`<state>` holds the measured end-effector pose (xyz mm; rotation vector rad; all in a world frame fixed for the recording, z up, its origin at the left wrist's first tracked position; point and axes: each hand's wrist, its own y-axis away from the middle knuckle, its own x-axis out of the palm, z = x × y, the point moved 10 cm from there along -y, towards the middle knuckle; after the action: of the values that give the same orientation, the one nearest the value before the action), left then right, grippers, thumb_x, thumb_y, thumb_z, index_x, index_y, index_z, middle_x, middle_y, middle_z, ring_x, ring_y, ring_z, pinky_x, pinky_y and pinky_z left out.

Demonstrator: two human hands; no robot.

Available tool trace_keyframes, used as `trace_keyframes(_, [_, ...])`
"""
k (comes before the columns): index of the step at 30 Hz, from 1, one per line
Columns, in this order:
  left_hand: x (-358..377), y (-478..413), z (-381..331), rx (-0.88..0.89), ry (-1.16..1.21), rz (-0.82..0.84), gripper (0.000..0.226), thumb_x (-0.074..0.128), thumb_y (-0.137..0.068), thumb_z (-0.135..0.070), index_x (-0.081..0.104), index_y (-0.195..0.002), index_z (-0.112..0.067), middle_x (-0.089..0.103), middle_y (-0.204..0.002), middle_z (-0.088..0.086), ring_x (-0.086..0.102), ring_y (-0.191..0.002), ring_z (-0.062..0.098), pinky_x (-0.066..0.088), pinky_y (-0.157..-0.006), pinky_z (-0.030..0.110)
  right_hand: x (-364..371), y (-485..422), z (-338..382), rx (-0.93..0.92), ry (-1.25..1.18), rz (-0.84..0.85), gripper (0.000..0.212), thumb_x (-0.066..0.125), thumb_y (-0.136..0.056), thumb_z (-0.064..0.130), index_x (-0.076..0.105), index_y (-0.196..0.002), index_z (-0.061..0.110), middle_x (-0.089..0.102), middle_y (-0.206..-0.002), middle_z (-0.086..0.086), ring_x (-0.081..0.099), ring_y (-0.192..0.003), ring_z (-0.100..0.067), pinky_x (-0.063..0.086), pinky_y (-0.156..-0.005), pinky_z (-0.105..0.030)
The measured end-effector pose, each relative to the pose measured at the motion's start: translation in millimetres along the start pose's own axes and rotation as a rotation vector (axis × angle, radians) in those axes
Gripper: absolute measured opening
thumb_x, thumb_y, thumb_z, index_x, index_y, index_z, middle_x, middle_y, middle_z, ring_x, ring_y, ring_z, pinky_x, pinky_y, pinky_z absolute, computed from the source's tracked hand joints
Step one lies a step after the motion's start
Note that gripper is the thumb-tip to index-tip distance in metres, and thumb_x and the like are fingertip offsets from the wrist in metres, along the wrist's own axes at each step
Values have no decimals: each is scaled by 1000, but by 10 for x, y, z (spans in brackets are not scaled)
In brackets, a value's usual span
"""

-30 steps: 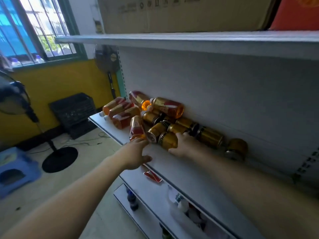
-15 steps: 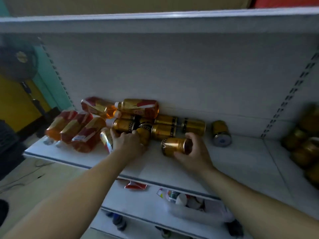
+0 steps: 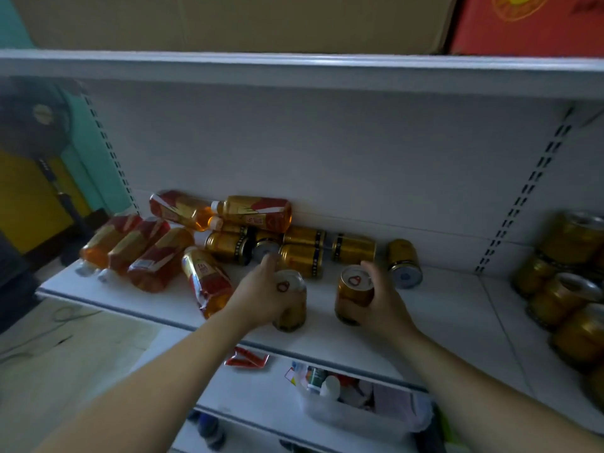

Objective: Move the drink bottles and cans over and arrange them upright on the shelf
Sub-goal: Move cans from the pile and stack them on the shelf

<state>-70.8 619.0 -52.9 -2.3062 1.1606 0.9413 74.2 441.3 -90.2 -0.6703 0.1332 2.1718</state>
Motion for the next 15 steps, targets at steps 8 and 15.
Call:
trace_keyframes(8, [670,470,-29,-112,484,-155,81,84,-61,-18,31,-112,-52,54,-104,-21,55,-89,-15,45,-62,7,-541,336,-473,56,-136,-60,76,79,-52,57,34,-114,68,57,-111,27,56,-100,7,43,-76,-18])
trace_keyframes(15, [1603,653,-819,31,519,37,68,76,-59,-38,34,-104,-69,58,-101,-37,53,-95,-18,41,-72,1,-1177,879,-696,68,-86,-245,69,82,-58,42,40,-109,63,61,-105,30,58,-94,11,46,-77,-18])
